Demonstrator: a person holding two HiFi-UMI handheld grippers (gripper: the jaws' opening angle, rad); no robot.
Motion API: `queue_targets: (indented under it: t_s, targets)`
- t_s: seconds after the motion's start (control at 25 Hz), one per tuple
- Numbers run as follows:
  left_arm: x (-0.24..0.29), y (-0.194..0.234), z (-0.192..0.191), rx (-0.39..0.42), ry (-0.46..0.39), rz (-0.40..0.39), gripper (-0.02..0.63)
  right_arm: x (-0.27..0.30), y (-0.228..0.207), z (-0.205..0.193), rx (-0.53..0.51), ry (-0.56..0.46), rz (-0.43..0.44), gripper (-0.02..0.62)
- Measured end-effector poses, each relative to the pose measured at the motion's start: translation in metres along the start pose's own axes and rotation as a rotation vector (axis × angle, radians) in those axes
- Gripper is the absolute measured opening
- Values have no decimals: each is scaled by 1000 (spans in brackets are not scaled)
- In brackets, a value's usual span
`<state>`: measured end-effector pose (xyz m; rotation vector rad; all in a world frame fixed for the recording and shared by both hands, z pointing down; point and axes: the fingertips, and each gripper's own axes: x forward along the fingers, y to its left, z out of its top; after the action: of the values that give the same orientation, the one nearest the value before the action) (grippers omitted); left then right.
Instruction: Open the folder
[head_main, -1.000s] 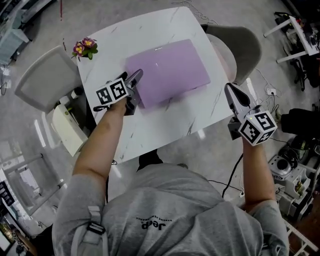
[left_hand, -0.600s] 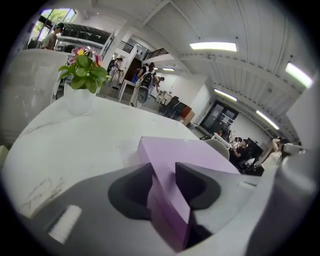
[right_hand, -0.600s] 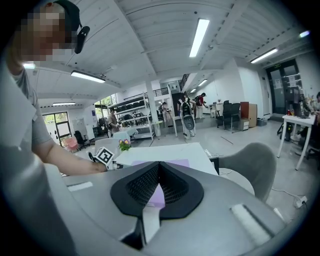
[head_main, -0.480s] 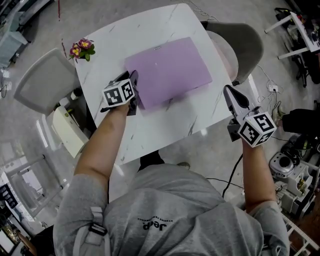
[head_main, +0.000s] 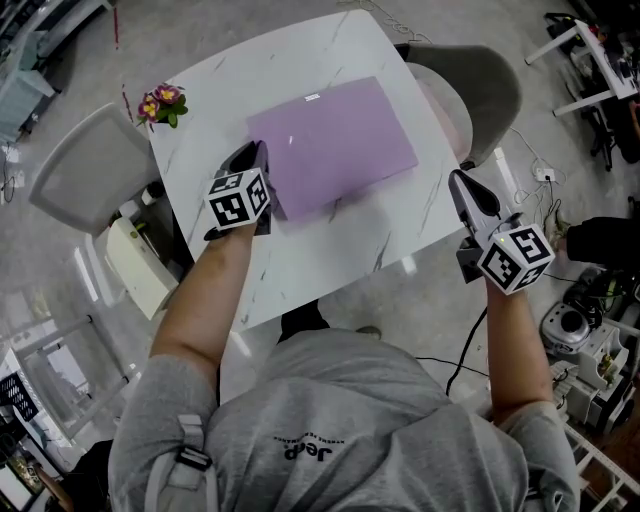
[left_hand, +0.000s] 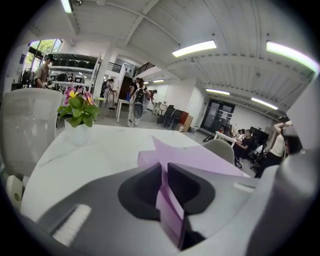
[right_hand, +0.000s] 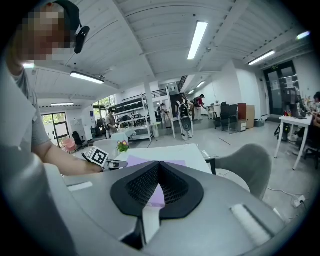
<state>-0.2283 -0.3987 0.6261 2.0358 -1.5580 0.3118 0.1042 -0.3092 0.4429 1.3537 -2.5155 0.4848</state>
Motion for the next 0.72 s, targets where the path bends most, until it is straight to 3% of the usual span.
queue_targets:
  t_s: [0.4,0.72]
  targets:
    - [-17,-18,16,47,-66,-41,78,-10,-2,9,-11,-15,-16,3]
    - [-26,-30,29,160,-108,-64,72,-13,4,13,-20,-21,-18,3]
